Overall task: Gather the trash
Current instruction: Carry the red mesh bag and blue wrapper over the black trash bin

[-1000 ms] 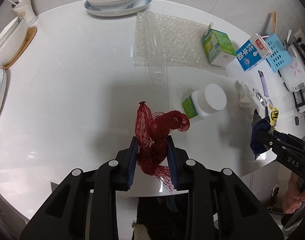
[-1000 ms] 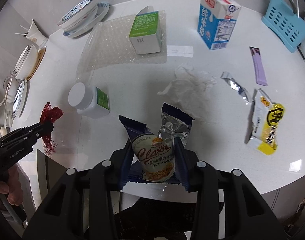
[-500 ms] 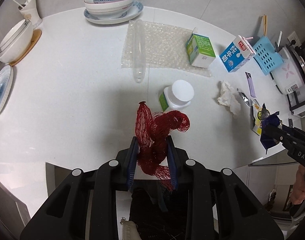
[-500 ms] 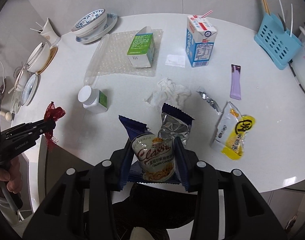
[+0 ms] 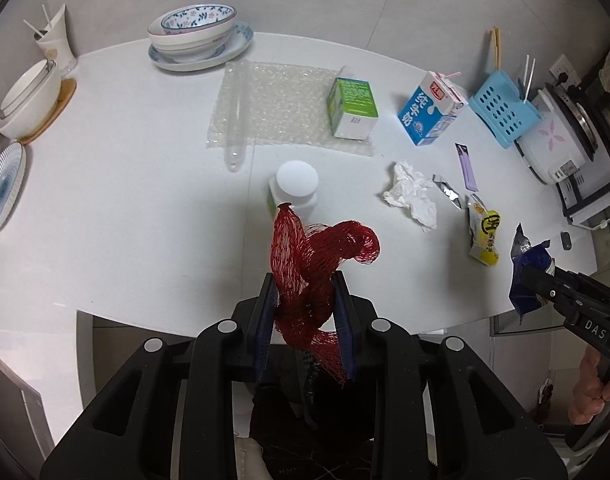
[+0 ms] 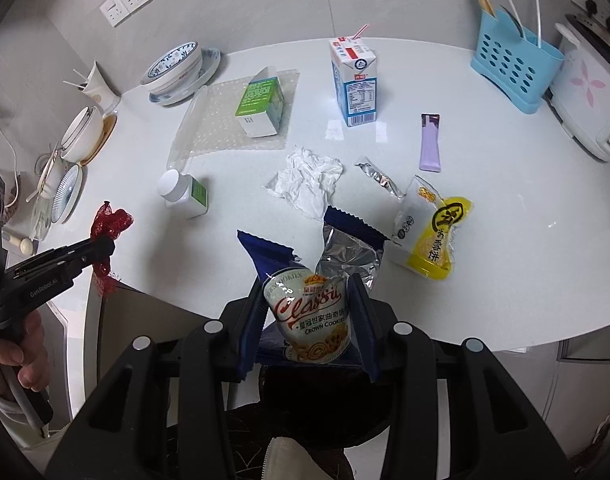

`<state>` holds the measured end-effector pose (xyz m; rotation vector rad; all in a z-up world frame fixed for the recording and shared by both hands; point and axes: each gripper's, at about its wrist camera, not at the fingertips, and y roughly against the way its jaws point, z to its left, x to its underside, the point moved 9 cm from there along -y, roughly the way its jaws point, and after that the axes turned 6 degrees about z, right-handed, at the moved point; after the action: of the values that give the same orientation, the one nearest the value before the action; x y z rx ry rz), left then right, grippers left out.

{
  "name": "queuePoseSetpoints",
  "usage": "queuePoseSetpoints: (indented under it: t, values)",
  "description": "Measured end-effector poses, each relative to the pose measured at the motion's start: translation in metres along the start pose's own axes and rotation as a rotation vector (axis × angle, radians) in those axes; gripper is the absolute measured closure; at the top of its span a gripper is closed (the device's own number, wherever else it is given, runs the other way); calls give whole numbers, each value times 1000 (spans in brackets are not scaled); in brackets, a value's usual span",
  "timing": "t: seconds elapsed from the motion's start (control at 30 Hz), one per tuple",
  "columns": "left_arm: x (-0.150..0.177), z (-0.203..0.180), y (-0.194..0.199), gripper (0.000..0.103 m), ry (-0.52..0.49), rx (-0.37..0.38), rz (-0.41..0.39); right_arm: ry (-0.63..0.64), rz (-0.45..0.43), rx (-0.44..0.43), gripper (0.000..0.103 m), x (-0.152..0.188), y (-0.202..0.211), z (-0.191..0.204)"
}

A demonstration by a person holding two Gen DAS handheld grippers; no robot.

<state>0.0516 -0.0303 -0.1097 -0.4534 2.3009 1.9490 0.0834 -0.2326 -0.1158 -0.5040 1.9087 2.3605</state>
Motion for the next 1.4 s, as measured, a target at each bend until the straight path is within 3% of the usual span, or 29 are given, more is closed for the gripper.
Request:
queuePoseSetpoints:
  t: [0.47,1.4]
  values:
    - [50,-44,-13,77,-52,49,30,-41,-54,-11,64,38,13,-9]
    - [166,-98,-70,78,-71,85,116,-7,42,-1,64,149,-21,-33]
